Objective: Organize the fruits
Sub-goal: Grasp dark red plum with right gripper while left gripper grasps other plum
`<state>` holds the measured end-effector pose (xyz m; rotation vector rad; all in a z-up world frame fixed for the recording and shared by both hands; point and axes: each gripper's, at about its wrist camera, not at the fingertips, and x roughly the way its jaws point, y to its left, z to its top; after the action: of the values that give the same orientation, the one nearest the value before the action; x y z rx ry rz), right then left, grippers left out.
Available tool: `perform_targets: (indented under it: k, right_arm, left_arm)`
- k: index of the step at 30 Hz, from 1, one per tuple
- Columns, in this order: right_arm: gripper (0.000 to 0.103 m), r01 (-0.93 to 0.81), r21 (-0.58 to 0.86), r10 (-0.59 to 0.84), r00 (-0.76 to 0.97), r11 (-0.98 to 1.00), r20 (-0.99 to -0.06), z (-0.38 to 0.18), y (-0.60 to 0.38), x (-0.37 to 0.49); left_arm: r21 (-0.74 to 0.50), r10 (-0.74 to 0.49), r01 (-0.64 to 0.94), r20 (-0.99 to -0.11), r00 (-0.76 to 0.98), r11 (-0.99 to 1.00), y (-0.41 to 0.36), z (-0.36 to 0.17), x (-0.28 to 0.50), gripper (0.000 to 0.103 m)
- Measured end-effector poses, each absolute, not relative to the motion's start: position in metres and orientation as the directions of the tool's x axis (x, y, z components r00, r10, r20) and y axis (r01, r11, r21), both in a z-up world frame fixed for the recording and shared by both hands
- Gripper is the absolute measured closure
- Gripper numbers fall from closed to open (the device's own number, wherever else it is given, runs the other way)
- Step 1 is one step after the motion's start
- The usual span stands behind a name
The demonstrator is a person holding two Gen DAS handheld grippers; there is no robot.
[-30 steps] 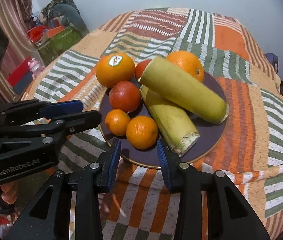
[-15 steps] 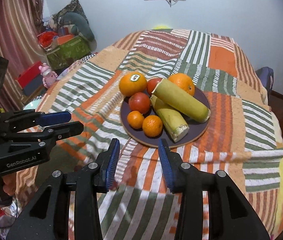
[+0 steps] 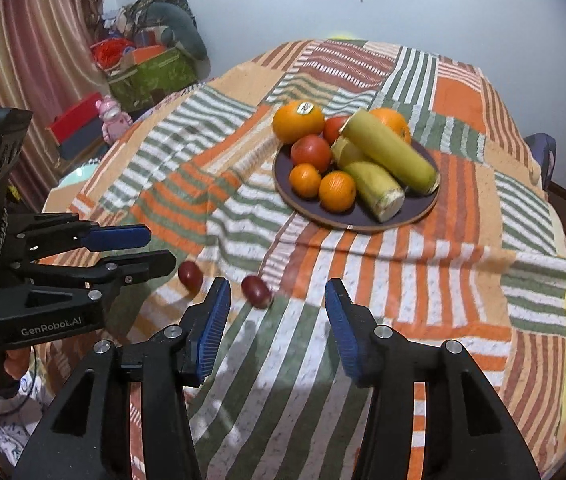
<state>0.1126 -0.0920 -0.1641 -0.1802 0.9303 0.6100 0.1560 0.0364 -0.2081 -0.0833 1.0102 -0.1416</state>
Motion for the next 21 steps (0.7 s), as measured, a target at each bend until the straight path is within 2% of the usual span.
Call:
perform_targets:
  k: [11,18,21]
  right_arm:
    - [0.058,-0.605,0.104,0.412,0.397,0.789,-0.820,-0.185,-0.078,0.115]
    - [0.069,-0.622,0.110,0.413,0.367,0.775,-0.833,-0.196,-0.068,0.124]
    - [0.074,-0.619,0.129,0.423,0.355,0.775,-0.834,-0.200,-0.066,0.128]
  left_arm:
    - [-0.162,-0.184,0.088,-0.854,0.487,0.983,0.032,-0.235,0.160,0.065]
    - [-0.169,-0.189,0.085,-0.846,0.499,0.982,0.035,-0.239,0.171,0.066]
    - [-0.181,-0.198,0.082,-0.839,0.507,0.980,0.038,-0.240,0.173,0.069]
